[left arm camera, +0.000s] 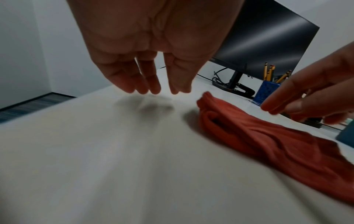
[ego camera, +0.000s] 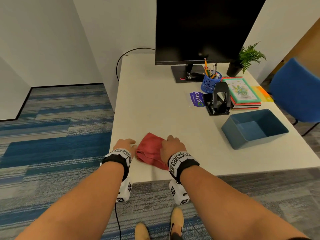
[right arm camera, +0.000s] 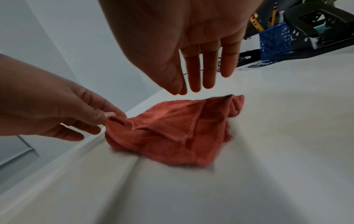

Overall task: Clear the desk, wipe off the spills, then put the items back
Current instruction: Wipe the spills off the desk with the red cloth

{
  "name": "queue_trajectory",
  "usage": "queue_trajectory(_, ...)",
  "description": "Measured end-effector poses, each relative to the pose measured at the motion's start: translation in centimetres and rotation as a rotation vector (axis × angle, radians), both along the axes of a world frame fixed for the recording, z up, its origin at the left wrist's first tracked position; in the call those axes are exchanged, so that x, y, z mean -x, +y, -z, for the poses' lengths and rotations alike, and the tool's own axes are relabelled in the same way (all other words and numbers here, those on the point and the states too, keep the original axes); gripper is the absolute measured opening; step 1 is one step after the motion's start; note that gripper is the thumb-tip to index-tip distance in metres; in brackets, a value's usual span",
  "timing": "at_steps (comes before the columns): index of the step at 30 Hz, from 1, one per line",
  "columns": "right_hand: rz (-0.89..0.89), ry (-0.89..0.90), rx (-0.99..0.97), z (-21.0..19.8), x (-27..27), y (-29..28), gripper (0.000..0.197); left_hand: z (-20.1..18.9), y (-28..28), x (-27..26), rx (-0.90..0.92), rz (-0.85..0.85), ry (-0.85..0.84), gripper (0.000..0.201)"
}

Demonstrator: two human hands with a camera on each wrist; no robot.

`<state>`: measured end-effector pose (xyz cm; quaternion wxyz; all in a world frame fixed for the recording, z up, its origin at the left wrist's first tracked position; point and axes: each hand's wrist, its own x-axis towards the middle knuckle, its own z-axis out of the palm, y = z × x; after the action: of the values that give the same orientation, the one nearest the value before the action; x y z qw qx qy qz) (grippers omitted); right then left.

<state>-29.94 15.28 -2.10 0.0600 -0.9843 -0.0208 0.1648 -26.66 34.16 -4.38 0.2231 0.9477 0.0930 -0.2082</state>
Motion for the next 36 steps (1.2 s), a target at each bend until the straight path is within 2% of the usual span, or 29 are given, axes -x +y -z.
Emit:
queue_trajectory(6, -0.131, 0.072, -0.045, 1.4, 1.0, -0.4, 0.045, -0.1, -1.6, 0.5, 0.109, 0.070, -0.021, 0.031)
queue_trajectory(10, -0.090, 0.105, -0.020, 1.9, -0.4, -2.0, 0.070, 0.0, -2.4, 0.8, 0.112, 0.144, -0.018, 0.034)
queue_trajectory(15, -0.060, 0.080, -0.046, 2.0, -0.4, -1.0, 0.063, 0.1, -3.9, 0.5, 0.102, 0.153, -0.156, 0.043)
queue_trajectory(18, -0.087, 0.147, -0.058, 3.1, 0.3, -1.1, 0.066, 0.6, -4.2, 0.7, 0.051, 0.256, -0.083, 0.055)
queue_trajectory(22, -0.080, 0.188, -0.096, 3.6, 0.6, -2.3, 0.071, 0.8, -4.9, 0.8, 0.015, 0.308, -0.024, 0.068)
queue_trajectory(36, -0.109, 0.195, -0.104, 3.2, 0.0, -9.4, 0.067, -0.1, -11.5, 0.1, 0.001, 0.326, 0.022, 0.078)
